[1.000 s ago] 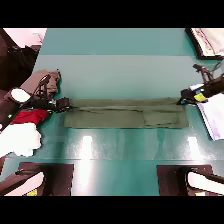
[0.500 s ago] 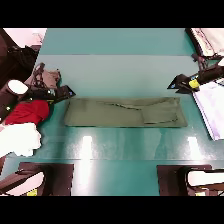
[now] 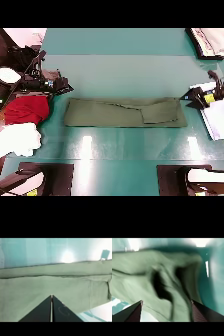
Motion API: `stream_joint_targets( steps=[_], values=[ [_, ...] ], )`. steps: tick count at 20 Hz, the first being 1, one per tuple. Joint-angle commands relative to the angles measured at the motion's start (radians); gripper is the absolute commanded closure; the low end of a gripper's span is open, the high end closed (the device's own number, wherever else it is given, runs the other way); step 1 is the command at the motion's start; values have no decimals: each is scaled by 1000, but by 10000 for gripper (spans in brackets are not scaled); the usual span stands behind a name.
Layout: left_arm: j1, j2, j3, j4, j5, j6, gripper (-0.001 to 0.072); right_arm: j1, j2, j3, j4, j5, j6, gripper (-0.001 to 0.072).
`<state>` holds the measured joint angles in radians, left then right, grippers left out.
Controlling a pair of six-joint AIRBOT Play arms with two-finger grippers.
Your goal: Fold the shirts.
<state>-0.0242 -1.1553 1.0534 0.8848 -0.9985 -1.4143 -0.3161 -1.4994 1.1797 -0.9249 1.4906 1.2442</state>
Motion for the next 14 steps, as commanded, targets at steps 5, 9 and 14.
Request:
stream_joint_targets(
  steps=[5,9,14],
  values=[
    [-127,0,6,-6,76,7,672,-16,-92,-109,17,-44,-170,17],
    [-169,0,5,-2,74,-3,673,51,-152,-71,16,-52,-180,20],
    [-242,-49,2,-3,75,-55,682,82,-154,-70,15,-98,-182,633]
  ],
)
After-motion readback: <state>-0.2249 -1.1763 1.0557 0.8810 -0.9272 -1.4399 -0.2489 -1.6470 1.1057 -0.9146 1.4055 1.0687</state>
